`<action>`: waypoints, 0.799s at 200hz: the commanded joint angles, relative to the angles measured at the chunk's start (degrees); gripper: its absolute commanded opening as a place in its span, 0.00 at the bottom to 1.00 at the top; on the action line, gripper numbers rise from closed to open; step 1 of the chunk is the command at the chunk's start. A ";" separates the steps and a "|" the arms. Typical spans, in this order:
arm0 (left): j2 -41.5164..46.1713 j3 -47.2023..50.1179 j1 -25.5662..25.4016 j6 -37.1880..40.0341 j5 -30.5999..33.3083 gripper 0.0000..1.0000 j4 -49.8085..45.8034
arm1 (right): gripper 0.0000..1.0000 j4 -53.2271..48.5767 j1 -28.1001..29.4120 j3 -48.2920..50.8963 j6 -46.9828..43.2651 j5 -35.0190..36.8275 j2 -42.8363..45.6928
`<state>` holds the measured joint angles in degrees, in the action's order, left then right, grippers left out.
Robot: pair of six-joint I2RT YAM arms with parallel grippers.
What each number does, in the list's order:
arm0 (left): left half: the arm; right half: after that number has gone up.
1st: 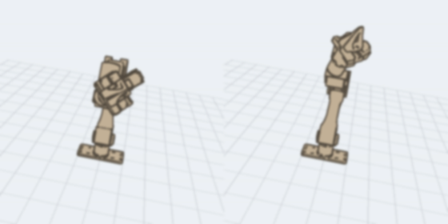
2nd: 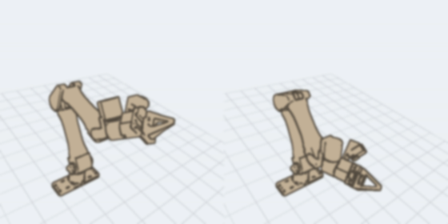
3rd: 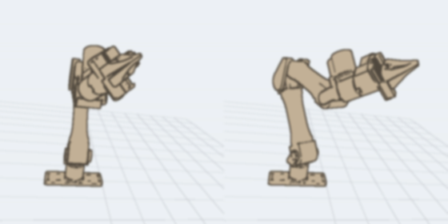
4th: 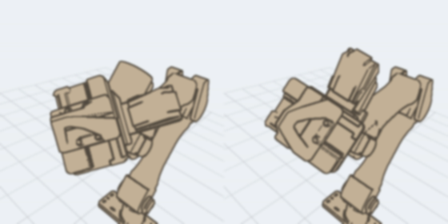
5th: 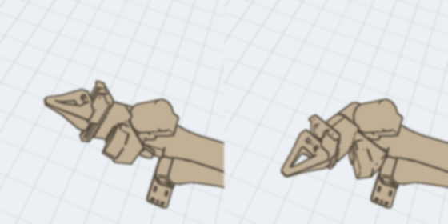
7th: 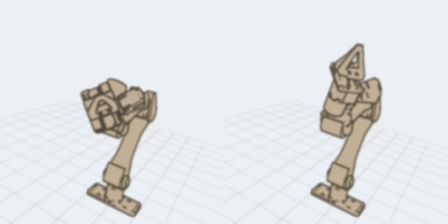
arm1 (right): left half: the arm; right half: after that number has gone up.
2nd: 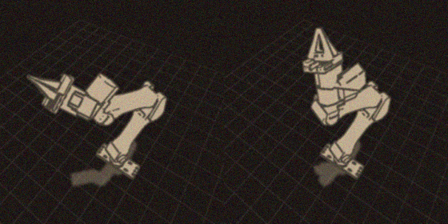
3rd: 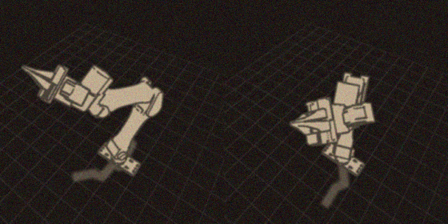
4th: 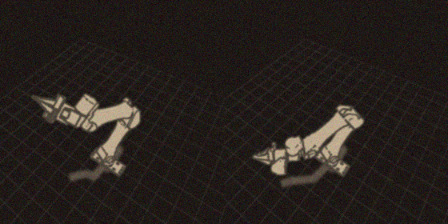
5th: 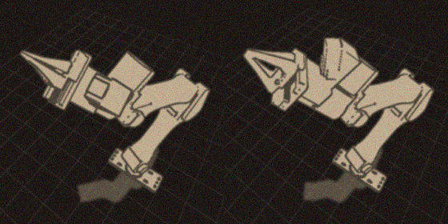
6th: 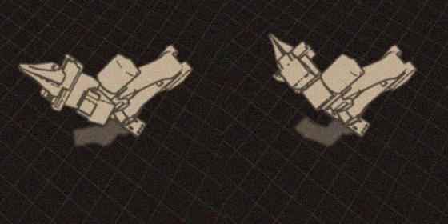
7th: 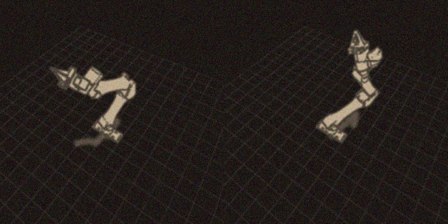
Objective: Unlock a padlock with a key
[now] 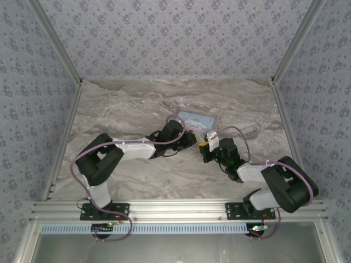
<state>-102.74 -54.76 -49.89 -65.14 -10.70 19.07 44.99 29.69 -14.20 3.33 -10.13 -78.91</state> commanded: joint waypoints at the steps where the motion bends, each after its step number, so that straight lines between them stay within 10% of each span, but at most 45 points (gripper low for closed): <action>1: 3.25 -1.05 -0.94 -0.87 -3.43 0.22 1.45 | 0.00 2.17 -0.86 -0.47 -1.17 1.26 0.77; 160: 3.11 -1.38 -0.87 -2.12 -2.35 0.21 1.22 | 0.00 -0.07 -0.87 1.46 -1.09 1.58 3.42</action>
<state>-102.06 -54.74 -49.95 -67.16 -11.16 19.09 45.23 29.12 -13.02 2.92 -10.74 -76.47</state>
